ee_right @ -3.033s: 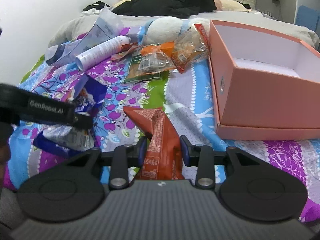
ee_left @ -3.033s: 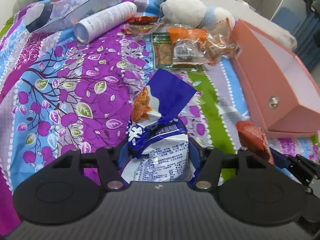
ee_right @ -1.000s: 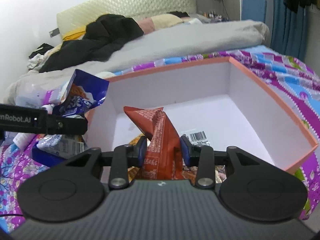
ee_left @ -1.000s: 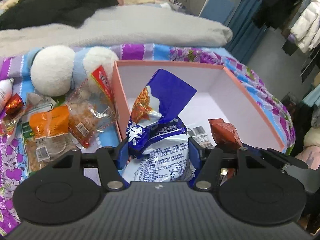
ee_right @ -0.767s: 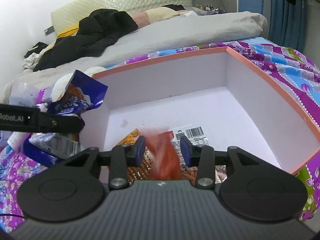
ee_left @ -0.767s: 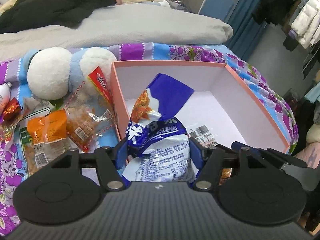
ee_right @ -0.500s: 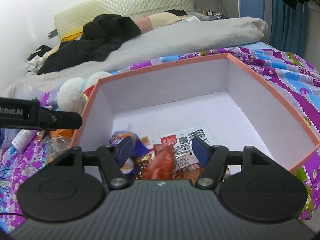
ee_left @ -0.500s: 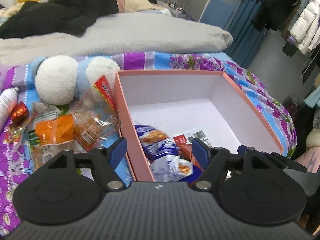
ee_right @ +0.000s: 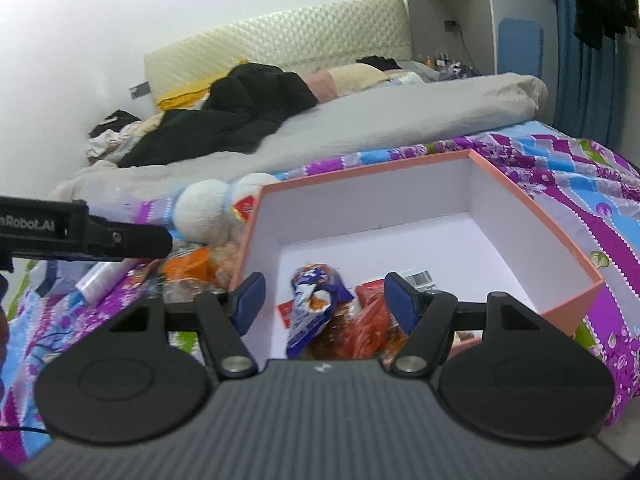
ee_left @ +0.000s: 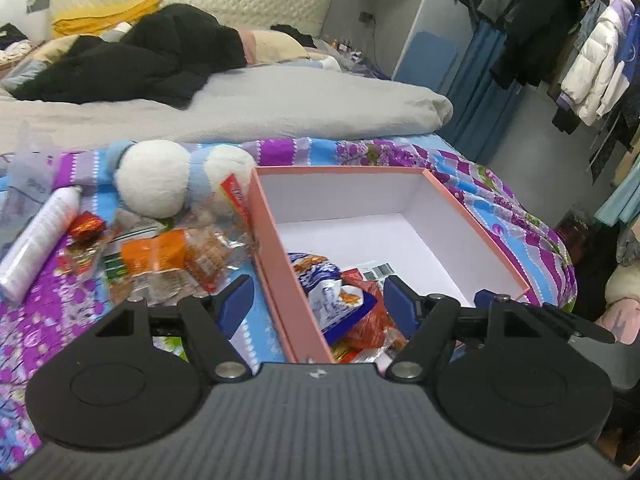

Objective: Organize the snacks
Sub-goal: 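Withdraw both tools from the pink box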

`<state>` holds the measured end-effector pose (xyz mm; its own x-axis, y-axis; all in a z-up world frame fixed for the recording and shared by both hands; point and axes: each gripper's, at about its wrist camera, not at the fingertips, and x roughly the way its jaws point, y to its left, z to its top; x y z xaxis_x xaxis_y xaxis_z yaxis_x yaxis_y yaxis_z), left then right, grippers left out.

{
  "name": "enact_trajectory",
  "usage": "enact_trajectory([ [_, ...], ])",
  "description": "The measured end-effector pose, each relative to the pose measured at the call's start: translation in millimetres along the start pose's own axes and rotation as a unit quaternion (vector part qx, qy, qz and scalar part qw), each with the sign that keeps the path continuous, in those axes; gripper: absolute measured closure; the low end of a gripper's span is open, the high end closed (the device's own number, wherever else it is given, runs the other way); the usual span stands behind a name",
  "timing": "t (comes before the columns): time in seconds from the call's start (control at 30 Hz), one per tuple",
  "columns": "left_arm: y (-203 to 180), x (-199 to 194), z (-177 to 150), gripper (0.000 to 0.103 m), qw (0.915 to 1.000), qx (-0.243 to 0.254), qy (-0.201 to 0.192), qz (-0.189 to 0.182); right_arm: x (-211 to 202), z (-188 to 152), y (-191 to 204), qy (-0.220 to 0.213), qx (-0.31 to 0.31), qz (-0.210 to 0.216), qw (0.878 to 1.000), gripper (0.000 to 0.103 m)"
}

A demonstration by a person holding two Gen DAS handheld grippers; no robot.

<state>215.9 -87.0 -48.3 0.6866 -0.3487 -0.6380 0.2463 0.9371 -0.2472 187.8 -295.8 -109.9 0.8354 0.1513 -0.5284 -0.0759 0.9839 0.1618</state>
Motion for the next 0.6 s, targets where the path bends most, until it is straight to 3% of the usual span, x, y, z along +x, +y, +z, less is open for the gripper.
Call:
enact_trajectory([
  [0.47, 14.7, -90.5, -46.2, 0.027, 0.9989, -0.026, -0.024, 0.029, -60.7, -21.4, 39.9, -0.014, -0.021, 0.037, 0.999, 0.035],
  [0.6, 13.9, -113.6, -54.5, 0.027, 0.9984, -0.008, -0.033, 0.046, -76.5, -28.1, 51.9, -0.018, -0.025, 0.05, 0.998, 0.035],
])
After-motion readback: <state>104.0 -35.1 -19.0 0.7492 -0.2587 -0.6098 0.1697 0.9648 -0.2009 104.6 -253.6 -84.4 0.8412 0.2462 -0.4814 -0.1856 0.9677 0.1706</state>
